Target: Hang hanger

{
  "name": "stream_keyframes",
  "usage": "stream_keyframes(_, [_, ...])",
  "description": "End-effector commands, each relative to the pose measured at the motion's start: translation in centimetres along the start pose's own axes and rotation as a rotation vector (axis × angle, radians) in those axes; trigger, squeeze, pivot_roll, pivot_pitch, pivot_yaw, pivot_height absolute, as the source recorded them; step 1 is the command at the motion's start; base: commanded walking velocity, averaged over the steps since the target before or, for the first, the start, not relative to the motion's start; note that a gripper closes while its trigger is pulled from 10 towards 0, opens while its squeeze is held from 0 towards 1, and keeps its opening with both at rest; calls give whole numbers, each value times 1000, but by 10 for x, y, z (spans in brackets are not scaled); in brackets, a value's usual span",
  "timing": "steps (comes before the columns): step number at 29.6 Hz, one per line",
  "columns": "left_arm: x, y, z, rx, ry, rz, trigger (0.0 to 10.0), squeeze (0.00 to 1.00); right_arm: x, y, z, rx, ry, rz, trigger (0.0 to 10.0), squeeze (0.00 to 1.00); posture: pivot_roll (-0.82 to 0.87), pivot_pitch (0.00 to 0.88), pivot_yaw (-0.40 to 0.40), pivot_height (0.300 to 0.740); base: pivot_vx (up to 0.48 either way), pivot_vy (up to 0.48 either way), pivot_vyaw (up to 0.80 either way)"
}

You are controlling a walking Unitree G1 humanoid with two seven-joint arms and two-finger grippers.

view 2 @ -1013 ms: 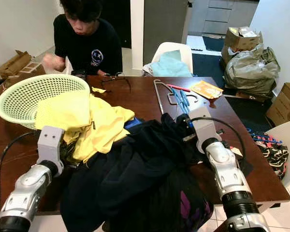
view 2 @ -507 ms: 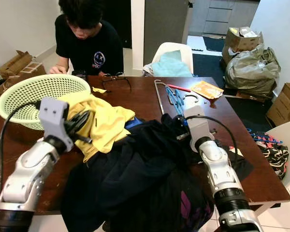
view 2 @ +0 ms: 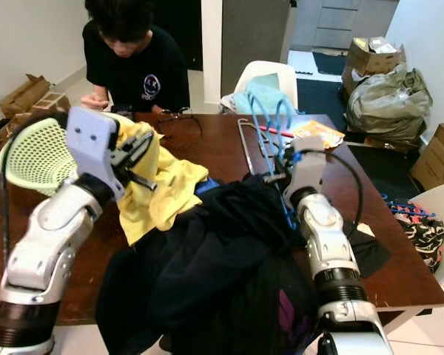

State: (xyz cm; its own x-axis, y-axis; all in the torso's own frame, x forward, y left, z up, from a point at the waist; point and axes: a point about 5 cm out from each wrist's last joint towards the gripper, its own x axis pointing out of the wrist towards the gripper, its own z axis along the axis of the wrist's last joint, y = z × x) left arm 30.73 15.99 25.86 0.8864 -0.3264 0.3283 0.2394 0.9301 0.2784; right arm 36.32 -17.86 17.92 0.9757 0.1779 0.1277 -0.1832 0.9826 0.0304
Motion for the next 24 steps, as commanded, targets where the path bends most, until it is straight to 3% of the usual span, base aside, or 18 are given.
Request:
stream_keyframes(1, [7,26,24,63,-83,78,10000,0,6,-4,25,49,-113,-26,10000,0,63,0,-37,740,-386,0,0])
stream_keyframes(2, [16,47,50,119,-159,126,10000,0,10,-7,45,47,-193,-53,10000,0,64,0,-32,740,-382,0,0])
stream_keyframes(4, [16,47,50,119,-159,126,10000,0,10,-7,45,47,-193,-53,10000,0,64,0,-32,740,-382,0,0])
stream_keyframes(5, [22,64,77,165,-235,161,10000,0,12,-10,63,18,-257,-78,10000,0,63,0,-25,740,-379,0,0])
stream_keyframes(6, [26,71,102,193,-302,162,10000,0,11,-13,74,-75,-283,-87,10000,0,54,0,-16,740,-382,0,0])
stream_keyframes(7, [26,71,102,193,-302,162,10000,0,11,-13,74,-75,-283,-87,10000,0,54,0,-16,740,-382,0,0])
stream_keyframes(8, [29,70,120,213,-352,146,10000,0,10,-14,81,-166,-292,-96,10000,0,47,0,-9,740,-386,0,0])
stream_keyframes(10, [29,70,120,213,-352,146,10000,0,10,-14,81,-166,-292,-96,10000,0,47,0,-9,740,-386,0,0])
stream_keyframes(12, [31,62,136,220,-401,104,10000,0,6,-19,83,-227,-285,-111,10000,0,36,0,-1,740,-399,0,0])
stream_keyframes(24, [35,52,155,187,-458,67,10000,0,4,-29,81,-170,-277,-139,10000,0,31,0,8,740,-267,0,0])
